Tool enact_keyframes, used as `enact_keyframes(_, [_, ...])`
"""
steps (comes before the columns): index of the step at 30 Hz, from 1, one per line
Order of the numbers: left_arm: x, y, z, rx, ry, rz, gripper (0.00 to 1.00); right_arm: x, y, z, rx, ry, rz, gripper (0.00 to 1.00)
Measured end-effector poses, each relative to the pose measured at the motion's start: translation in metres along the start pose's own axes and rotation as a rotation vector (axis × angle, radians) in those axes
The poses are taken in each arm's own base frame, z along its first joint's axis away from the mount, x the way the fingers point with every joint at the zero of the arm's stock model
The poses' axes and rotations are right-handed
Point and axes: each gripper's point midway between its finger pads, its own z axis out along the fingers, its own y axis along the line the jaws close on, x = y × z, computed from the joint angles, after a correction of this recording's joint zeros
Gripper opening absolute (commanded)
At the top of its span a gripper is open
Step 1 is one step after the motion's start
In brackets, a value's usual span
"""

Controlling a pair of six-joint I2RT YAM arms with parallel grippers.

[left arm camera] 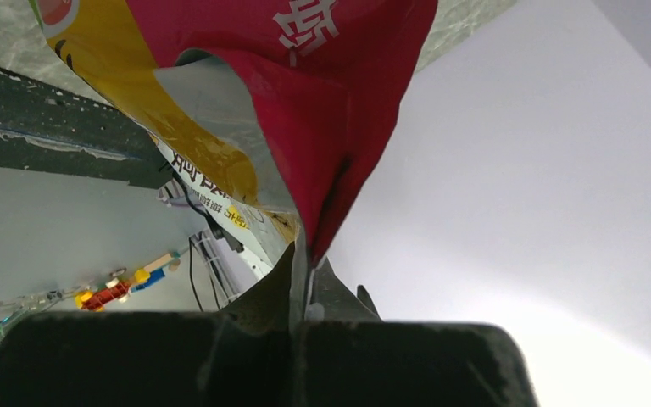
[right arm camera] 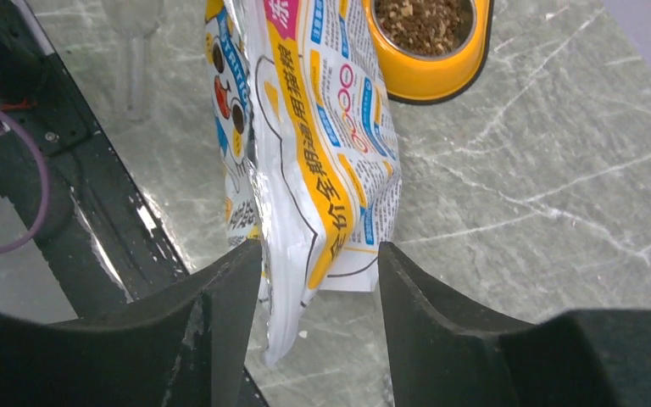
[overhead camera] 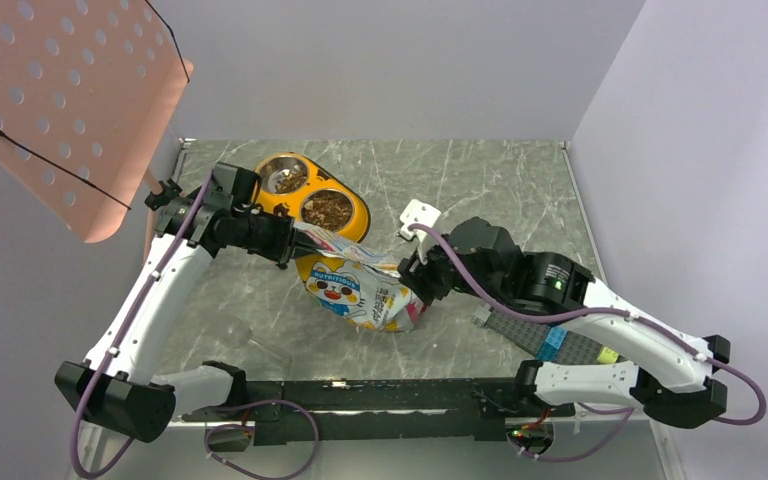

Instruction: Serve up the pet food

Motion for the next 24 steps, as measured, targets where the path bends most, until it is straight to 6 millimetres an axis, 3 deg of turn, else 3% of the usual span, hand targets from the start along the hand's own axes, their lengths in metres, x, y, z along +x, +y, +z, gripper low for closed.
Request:
enact_keyframes(3, [-0.004,0.0,-0.001,0.006,-0.023,-0.002,0.0,-0.011,0.005,0.007,-0.025,-0.001,-0.014,0.67])
enact_keyframes(7, [-0.005,0.0,-0.001,0.005,-0.028,-0.006,0.0,-0.028,0.015,0.041,-0.052,0.026,-0.053,0.76])
enact_keyframes(12, [-0.004,0.0,0.0,0.004,-0.029,-0.006,0.0,-0.04,0.022,0.093,0.006,0.079,-0.124,0.75])
enact_keyframes(16, [-0.004,0.0,0.0,0.004,-0.033,-0.015,0.0,-0.032,0.014,0.116,0.145,0.129,-0.213,0.72])
enact_keyframes(18, [-0.005,-0.001,0.0,0.004,-0.036,-0.019,0.0,-0.027,0.012,0.118,0.197,0.14,-0.259,0.58])
enact_keyframes(21, [-0.005,-0.002,0.0,0.009,-0.039,-0.02,0.0,-0.022,0.016,0.118,0.226,0.143,-0.308,0.24])
enact_keyframes(24, [-0.007,-0.004,0.001,0.018,-0.048,-0.013,0.0,-0.015,0.021,0.118,0.222,0.153,-0.31,0.03])
